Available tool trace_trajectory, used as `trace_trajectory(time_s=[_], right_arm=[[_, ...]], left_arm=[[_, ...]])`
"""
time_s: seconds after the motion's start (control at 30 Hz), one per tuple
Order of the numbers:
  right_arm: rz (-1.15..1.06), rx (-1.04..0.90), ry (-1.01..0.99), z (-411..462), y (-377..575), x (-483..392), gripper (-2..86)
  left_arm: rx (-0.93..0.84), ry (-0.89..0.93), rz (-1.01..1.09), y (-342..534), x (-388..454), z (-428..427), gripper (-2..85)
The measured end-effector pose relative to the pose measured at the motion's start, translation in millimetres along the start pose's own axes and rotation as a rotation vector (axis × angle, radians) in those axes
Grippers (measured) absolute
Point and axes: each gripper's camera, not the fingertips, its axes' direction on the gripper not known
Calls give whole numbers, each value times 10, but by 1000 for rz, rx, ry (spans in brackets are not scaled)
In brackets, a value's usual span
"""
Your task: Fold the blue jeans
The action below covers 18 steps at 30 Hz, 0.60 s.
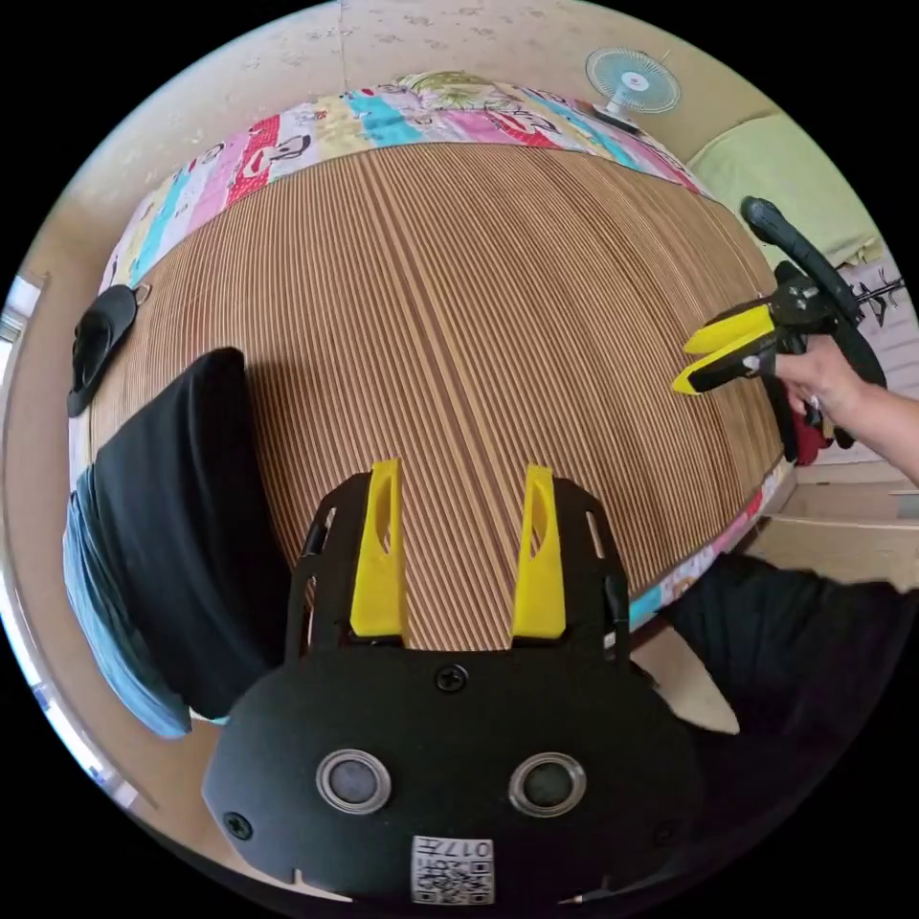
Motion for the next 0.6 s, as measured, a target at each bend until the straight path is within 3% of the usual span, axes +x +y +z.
trace_trajectory(time_s=[0.13, 0.17, 0.2, 0.33, 0.43, 0.6], right_arm=[[249, 157, 28, 205, 302, -43, 220], [305, 119, 10, 446, 400, -80, 236], [289, 234, 82, 500, 590, -274, 244], [317, 566, 152, 727, 1256, -676, 235], [331, 605, 116, 767, 1471, -711, 233], [320, 635, 116, 798, 1743, -856, 230]], left_arm=[[-74, -54, -54, 49, 17, 594, 179], [74, -76, -24, 235, 96, 577, 181], [190, -109, 2, 455, 188, 641, 183], [359, -103, -29, 915, 311, 762, 180], [386, -110, -28, 1008, 420, 844, 179], [450, -294, 35, 1173, 906, 914, 167]])
